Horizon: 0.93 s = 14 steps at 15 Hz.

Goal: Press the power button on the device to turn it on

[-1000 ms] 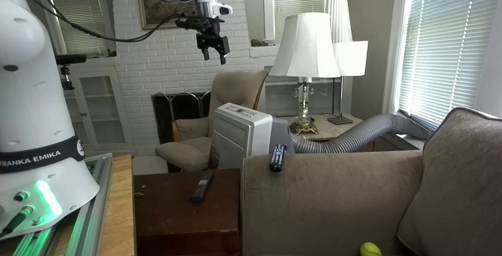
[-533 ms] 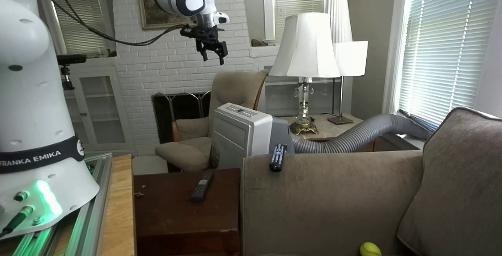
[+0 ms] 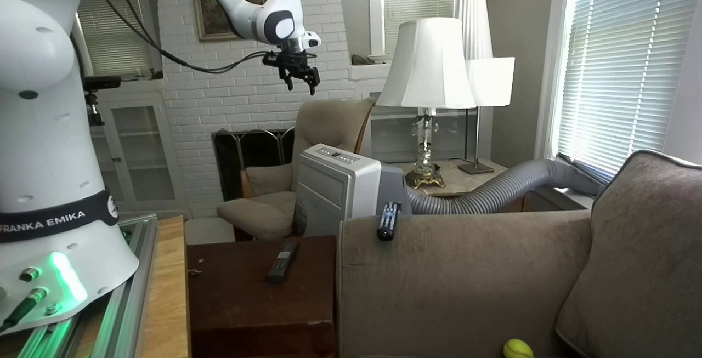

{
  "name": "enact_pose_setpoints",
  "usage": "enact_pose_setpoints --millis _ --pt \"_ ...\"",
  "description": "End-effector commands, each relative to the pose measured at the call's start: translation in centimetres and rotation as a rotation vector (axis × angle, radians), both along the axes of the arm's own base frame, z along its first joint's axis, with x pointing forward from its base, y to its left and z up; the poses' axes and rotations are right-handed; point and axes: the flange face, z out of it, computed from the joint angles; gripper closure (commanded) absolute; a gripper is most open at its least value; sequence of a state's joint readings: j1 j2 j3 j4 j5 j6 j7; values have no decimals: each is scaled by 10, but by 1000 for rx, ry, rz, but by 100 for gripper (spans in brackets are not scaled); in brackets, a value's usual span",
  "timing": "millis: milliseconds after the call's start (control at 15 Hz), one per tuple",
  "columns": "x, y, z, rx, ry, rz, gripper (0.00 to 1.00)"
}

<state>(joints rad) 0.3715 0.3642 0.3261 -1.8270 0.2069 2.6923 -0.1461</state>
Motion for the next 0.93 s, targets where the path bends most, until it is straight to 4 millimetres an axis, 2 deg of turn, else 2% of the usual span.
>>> enact_pose_setpoints --millis 0,133,533,867 --pt "4 10 -3 2 -1 7 0" --pt "8 18 -9 8 1 13 0" --pt "12 18 -7 14 -3 11 0" --pt "28 25 -25 -40 -1 46 0"
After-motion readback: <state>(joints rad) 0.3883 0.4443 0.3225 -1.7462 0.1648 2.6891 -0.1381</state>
